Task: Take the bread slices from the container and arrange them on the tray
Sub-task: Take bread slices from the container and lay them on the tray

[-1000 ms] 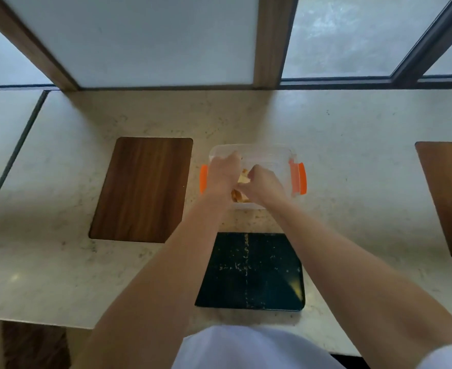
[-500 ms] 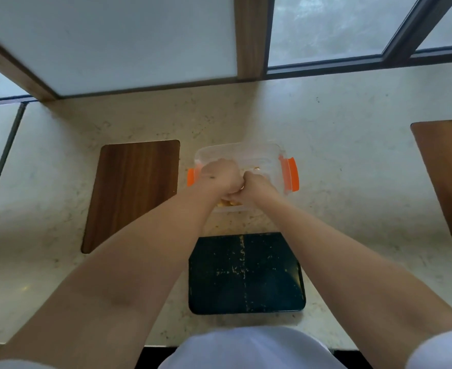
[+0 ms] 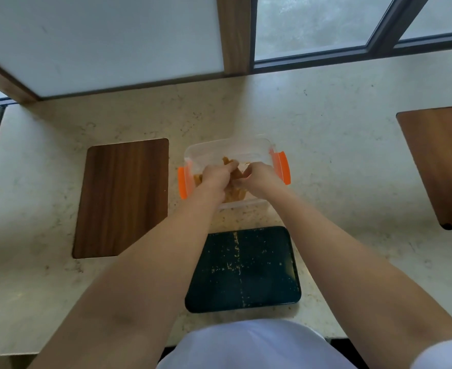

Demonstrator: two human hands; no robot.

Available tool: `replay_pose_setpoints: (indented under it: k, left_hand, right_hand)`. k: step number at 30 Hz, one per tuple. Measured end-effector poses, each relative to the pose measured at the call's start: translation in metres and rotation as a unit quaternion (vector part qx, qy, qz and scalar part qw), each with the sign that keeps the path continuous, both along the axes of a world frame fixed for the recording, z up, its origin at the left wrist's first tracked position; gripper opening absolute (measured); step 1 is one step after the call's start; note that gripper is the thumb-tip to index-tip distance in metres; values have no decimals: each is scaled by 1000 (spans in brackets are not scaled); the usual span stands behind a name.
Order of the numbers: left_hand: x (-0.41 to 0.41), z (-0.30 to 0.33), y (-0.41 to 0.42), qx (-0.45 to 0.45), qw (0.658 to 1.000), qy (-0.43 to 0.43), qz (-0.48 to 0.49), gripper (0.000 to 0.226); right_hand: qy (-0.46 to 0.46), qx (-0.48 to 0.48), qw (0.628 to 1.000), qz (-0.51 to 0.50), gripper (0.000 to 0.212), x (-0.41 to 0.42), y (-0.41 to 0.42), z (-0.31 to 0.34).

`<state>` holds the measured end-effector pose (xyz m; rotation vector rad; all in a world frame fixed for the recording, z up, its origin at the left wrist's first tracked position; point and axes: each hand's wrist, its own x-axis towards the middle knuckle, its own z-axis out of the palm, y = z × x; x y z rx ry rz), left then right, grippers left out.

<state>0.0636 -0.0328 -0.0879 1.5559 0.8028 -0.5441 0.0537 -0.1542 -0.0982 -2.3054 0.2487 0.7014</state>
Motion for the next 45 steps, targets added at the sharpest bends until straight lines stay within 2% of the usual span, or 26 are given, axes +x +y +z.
replay_pose_setpoints:
  k: [2,5,12,15,25,29,33,38,41,45]
  left_hand:
    - [-4,-1,-3,-26,999,13,36,32]
    - [-6,0,-8,-8,999,23,41,37]
    - [-3,7,-8,107,993,1,-43,27]
    - [-4,5,-3,139,987,-3,-79,17]
    - [4,11,-10,162,982,28,-88,39]
    - [4,14,-12,187,977,23,-98,32]
    - [3,22,-11,203,973,-8,-108,21]
    - [-5,50,-1,222,965,-76,-113,24]
    - [-14,84,10,213,959,-132,-133,21]
    - [-41,121,31,169,958,-179,-149,18]
  right_hand:
    - [0,16,1000,-26,29,3,-4,1]
    - [14,40,998,-49,29,6,-7,3]
    - [-7,107,986,-125,19,7,-6,-6]
    - [-31,86,987,-135,21,6,-3,-10]
    - [7,20,991,-130,13,16,8,-11]
    - [-1,-4,991,-133,16,24,11,-7]
    - [-17,-25,992,-120,25,24,11,2]
    - [-55,-9,994,-93,26,20,6,44]
    - [-92,29,993,-61,17,11,2,84]
    - [-105,136,984,-49,20,-20,-8,131]
